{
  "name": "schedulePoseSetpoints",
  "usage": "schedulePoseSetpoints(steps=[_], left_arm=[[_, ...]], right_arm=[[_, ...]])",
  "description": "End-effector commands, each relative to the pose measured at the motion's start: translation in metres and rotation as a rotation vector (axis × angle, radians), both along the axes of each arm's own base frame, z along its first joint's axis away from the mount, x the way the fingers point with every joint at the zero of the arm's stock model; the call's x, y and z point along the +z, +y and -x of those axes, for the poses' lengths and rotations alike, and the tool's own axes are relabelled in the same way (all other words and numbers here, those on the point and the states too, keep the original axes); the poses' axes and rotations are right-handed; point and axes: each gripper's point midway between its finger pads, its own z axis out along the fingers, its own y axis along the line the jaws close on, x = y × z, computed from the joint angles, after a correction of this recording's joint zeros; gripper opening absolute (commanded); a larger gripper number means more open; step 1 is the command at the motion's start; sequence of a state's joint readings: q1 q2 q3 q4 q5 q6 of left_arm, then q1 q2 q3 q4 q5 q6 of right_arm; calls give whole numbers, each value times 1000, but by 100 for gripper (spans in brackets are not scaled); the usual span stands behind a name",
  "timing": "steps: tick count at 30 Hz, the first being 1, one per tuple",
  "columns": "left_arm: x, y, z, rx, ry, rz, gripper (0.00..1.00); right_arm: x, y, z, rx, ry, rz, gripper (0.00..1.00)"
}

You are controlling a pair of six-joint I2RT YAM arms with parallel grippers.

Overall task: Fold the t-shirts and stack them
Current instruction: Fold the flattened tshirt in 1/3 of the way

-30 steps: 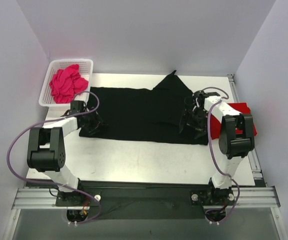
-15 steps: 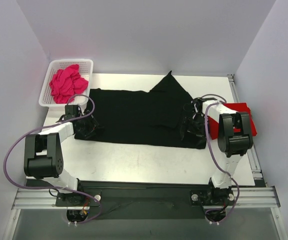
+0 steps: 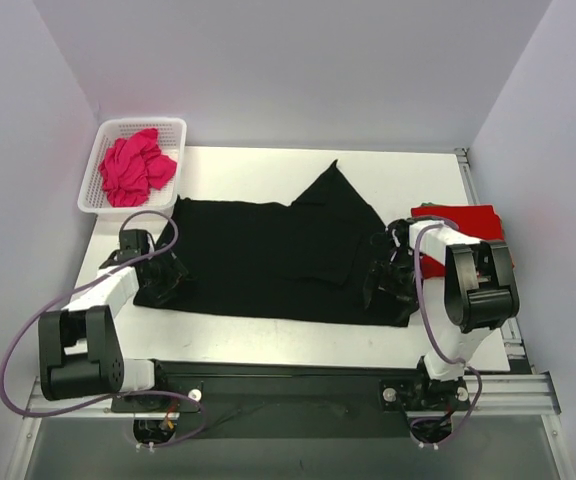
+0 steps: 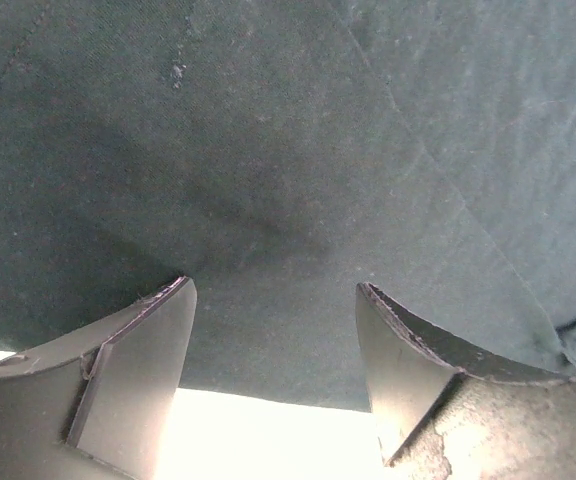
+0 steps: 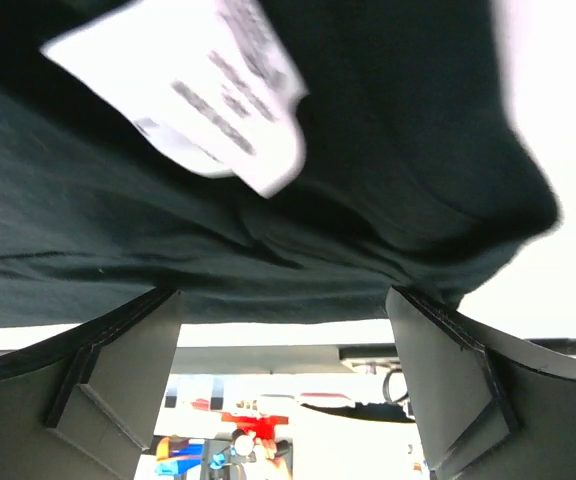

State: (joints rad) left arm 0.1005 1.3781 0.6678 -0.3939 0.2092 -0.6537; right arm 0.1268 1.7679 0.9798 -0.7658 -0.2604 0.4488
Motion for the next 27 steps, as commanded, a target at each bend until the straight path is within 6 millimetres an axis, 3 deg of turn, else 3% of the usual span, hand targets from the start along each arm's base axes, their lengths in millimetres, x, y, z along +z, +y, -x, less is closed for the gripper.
schedulePoseSetpoints(steps=[1,5,10,16,20,27], left_arm=[[-11,18,48,61,133,-93,77],[9,14,47,60,42,-85,77],[30,4,37,22,-35,-68,77],[37,-13,25,-34,-66,-61,77],[42,-21,24,-71,-77,-64,77],[43,-21,30,-95,-82,-75,77]], right_arm=[[22,0,19,3,24,12,87],[49,7,13,49,-48,8,87],[77,44,-8,171,-158,-47,86],[59,84,-26,292,-171,-77,82],[41,97,-40,306,-163,-86,72],[31,112,-65,312,-196,-101,60]])
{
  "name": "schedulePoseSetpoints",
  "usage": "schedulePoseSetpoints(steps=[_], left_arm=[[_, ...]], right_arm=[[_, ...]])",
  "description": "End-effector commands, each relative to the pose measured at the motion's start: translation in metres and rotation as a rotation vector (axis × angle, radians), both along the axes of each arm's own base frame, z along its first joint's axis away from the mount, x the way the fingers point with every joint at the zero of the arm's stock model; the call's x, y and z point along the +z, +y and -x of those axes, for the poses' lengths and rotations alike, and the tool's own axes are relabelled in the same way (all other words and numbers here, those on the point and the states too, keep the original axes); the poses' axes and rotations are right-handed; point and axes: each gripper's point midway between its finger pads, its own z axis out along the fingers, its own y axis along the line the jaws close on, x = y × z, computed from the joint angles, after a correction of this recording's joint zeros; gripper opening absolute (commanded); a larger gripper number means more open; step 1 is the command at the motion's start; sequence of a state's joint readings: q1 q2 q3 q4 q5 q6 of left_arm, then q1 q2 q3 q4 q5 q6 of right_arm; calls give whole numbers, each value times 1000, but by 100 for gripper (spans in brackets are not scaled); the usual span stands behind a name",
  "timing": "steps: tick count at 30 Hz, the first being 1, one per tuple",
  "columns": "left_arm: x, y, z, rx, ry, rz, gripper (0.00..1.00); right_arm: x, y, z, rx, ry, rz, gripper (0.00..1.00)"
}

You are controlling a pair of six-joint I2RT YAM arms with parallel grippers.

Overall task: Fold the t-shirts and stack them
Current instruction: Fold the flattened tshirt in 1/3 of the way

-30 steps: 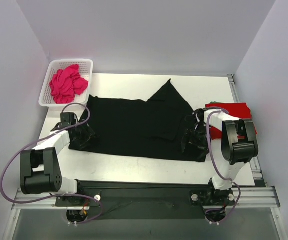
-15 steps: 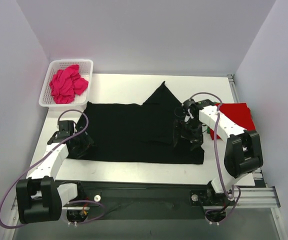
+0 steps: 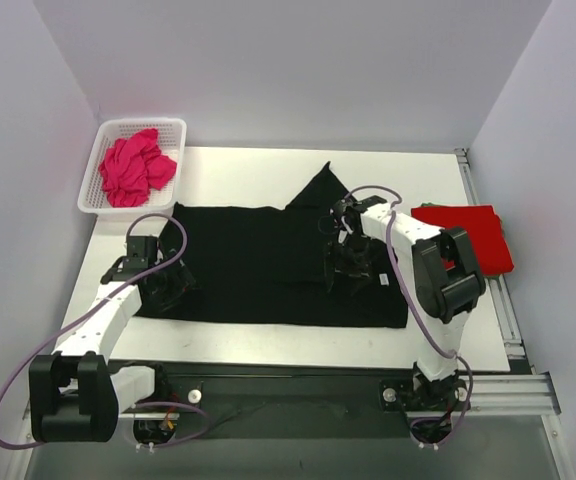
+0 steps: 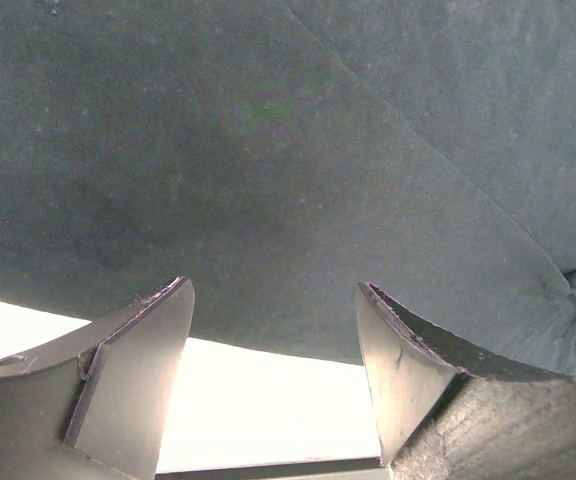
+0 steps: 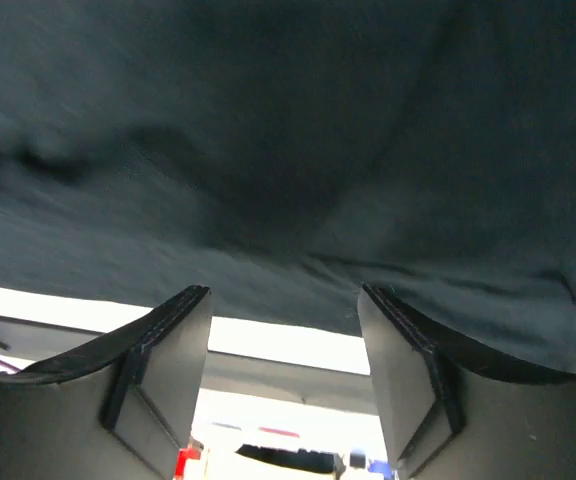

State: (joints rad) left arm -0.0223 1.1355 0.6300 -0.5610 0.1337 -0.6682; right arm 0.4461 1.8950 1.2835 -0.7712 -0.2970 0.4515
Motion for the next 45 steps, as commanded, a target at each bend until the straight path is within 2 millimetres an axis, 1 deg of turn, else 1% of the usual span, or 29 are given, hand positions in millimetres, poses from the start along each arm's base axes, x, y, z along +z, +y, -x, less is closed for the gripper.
schedulePoseSetpoints(steps=[1,2,4,7,10,11,13,14,17,19,20,22,23,24,26,27,28,31,33,35,36,38,40,42,45], left_arm=[[14,0,-6,-25,-48,-12,77],[12,0,-5,-31,-45,-15,77],[7,1,-2,-36,-29,-25,77],[1,2,1,-50,-10,-32,77],[-1,3,2,-64,-3,-40,77],[-2,3,3,-74,0,-45,77],[-1,4,2,-78,-3,-48,77],[0,4,1,-82,-5,-50,77],[1,5,-3,-94,-6,-54,78],[0,5,-3,-104,3,-50,78],[-1,4,-4,-113,5,-52,78],[-4,4,-4,-121,13,-47,78],[-4,3,-6,-126,7,-47,77],[-7,3,-5,-128,14,-43,77],[-7,2,-7,-135,7,-40,78],[-8,1,-7,-142,12,-33,78],[-9,2,-8,-145,11,-34,78],[-11,0,-10,-163,20,-29,78],[-13,0,-12,-178,26,-31,78],[-12,0,-15,-190,21,-34,78],[-13,5,-17,-176,26,-31,78],[-16,7,-18,-172,32,-29,78],[-16,8,-20,-171,31,-25,78],[-18,8,-20,-169,38,-18,78],[-19,8,-20,-169,39,-17,78]], right_arm=[[9,11,-19,1,-43,-27,59],[5,13,-19,4,-33,-25,57],[6,18,-27,8,-48,-32,55],[3,24,-31,14,-43,-35,51],[0,29,-34,10,-31,-46,44],[-2,30,-34,5,-23,-48,38],[-2,33,-33,10,-19,-49,33],[-1,36,-33,10,-24,-52,28],[4,41,-38,9,-45,-54,16],[7,47,-40,8,-54,-60,16],[9,50,-45,5,-68,-64,14],[11,55,-49,4,-76,-69,13],[8,60,-49,13,-75,-67,12],[12,65,-56,16,-93,-77,12],[7,71,-58,27,-89,-72,11],[10,75,-63,31,-104,-77,11],[6,77,-65,34,-99,-73,12],[4,81,-74,38,-117,-61,12],[3,80,-80,31,-132,-43,13],[3,85,-89,28,-147,-45,16],[5,86,-93,23,-157,-49,16],[7,93,-101,15,-174,-62,17],[9,96,-107,8,-182,-73,18],[16,101,-115,-2,-210,-83,18],[24,103,-126,-10,-253,-79,21]])
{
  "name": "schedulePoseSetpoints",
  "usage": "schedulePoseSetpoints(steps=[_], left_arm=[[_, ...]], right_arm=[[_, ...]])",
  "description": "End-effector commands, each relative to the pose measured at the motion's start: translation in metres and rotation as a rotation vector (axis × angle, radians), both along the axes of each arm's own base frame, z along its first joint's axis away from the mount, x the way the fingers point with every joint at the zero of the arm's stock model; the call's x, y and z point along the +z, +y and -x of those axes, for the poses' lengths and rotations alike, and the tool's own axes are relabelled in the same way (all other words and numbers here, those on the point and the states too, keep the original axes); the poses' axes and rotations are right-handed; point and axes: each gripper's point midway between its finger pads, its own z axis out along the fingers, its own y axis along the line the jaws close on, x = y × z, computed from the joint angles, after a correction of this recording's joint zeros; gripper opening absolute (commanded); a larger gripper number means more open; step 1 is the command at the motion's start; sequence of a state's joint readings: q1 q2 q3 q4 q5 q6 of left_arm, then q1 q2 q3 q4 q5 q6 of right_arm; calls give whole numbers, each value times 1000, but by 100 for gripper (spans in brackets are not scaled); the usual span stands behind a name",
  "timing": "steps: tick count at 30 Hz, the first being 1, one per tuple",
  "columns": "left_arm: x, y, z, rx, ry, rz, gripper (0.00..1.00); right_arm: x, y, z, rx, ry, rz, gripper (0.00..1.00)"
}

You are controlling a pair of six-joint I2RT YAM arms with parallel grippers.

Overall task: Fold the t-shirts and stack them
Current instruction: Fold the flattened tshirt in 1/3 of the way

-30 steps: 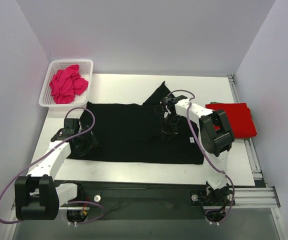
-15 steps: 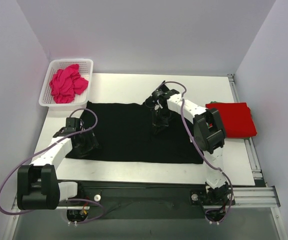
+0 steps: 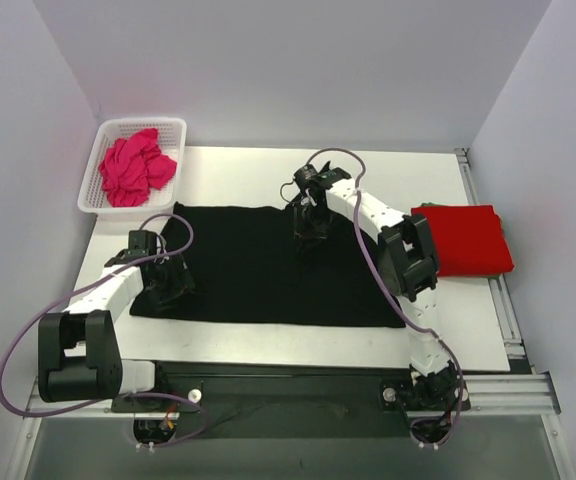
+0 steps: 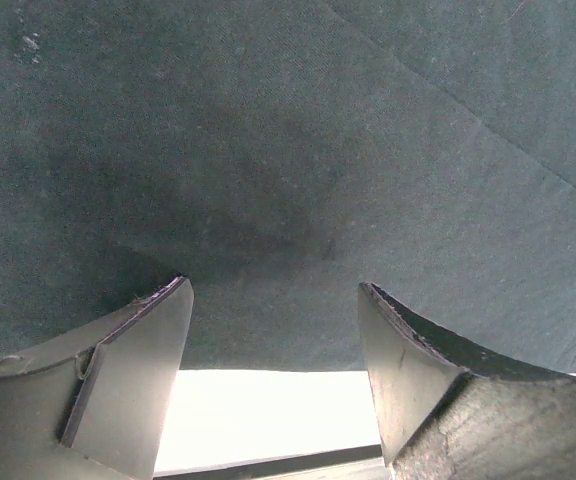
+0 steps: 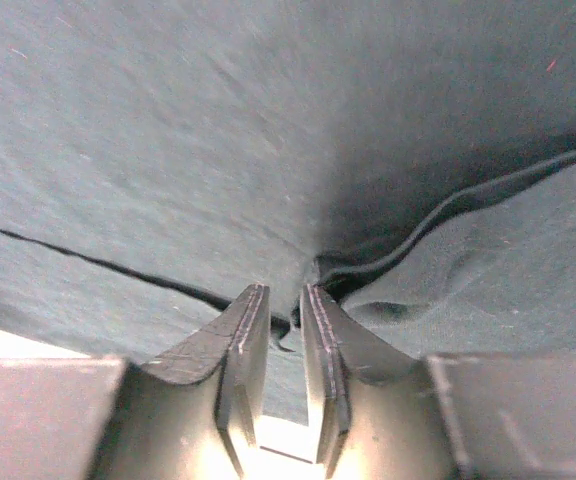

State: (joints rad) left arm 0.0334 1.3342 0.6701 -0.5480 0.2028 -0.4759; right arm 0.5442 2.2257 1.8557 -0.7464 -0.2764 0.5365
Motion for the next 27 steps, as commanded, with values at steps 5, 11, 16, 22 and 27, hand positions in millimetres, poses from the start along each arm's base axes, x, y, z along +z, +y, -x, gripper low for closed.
schedulePoseSetpoints(steps=[5,11,16,22,27], left_arm=[[10,0,-19,-14,-71,10,78],[10,-1,-15,4,-74,14,78],[10,0,-12,21,-75,15,78],[10,0,-8,33,-80,15,78],[11,0,-8,33,-83,12,78]], right_arm=[[27,-5,-22,-44,-91,28,33],[50,-9,-26,-49,-137,-5,57],[59,-15,-6,-14,-145,1,53],[51,-18,23,37,-123,26,50],[36,-9,19,50,-88,14,48]])
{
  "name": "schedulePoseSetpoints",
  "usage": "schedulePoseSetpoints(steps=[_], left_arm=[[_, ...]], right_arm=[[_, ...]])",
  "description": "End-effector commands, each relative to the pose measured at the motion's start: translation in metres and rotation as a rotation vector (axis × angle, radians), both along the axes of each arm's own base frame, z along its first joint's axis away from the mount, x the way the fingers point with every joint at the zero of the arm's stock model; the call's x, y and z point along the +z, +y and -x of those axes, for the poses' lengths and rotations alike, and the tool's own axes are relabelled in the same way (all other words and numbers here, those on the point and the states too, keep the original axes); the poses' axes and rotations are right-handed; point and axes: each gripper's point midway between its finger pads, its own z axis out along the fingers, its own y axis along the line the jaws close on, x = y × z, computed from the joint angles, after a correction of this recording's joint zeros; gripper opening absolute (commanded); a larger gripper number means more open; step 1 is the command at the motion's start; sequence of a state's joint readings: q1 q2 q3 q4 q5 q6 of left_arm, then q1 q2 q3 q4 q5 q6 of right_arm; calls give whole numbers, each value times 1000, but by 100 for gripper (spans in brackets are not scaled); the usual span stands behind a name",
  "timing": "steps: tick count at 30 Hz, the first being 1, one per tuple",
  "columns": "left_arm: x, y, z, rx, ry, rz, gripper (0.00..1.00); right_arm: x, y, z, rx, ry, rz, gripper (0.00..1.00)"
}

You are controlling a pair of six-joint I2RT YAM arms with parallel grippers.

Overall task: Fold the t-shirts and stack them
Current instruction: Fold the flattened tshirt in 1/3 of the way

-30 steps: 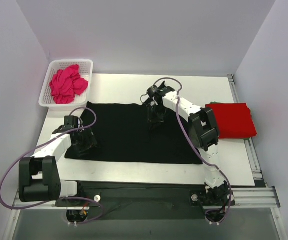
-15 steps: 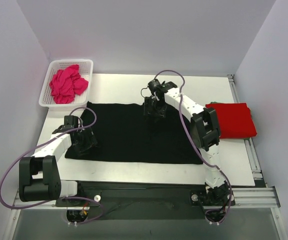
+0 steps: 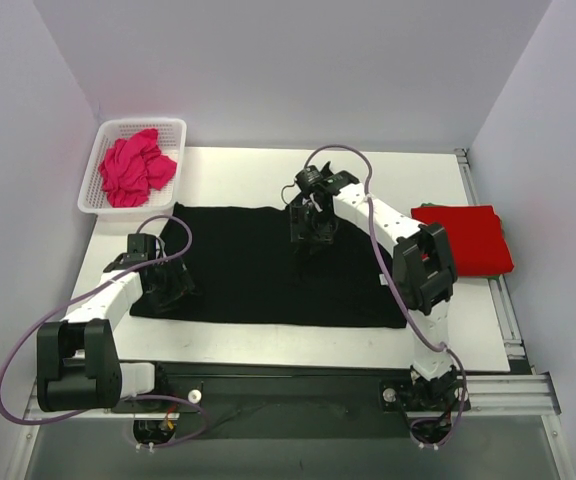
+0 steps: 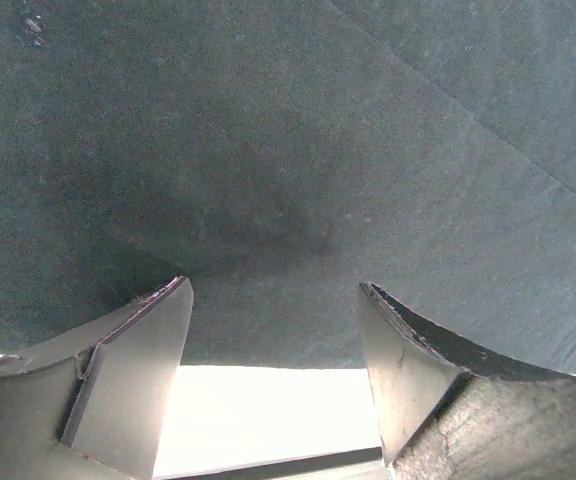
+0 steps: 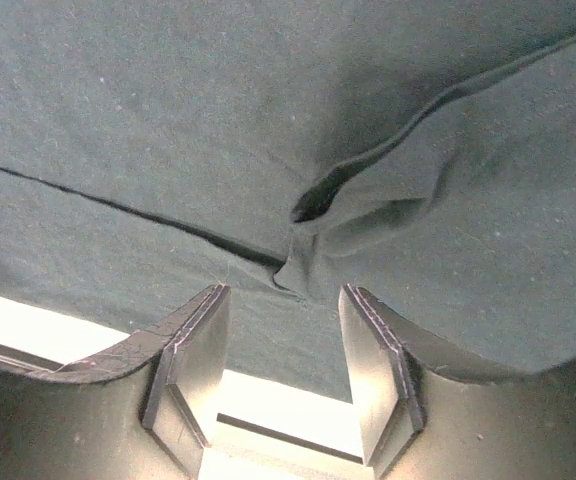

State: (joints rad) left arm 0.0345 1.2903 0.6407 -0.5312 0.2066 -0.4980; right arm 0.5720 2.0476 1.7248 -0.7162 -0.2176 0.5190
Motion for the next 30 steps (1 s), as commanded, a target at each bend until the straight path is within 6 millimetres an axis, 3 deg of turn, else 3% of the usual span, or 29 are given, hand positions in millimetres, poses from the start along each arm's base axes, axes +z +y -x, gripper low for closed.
schedulePoseSetpoints(steps=[1,9,15,27,30], left_arm=[[9,1,-10,14,-53,0,78],[14,4,-12,12,-68,-15,78],[14,4,-12,6,-63,-18,78],[11,5,-14,-17,-49,-25,78],[10,5,-15,-23,-44,-25,78]], right_arm=[[-8,1,-1,24,20,14,47],[-36,0,-18,27,27,76,43],[-42,2,-34,26,-6,104,40],[-44,5,-48,-14,-11,97,5],[-43,3,-46,-28,5,94,4]])
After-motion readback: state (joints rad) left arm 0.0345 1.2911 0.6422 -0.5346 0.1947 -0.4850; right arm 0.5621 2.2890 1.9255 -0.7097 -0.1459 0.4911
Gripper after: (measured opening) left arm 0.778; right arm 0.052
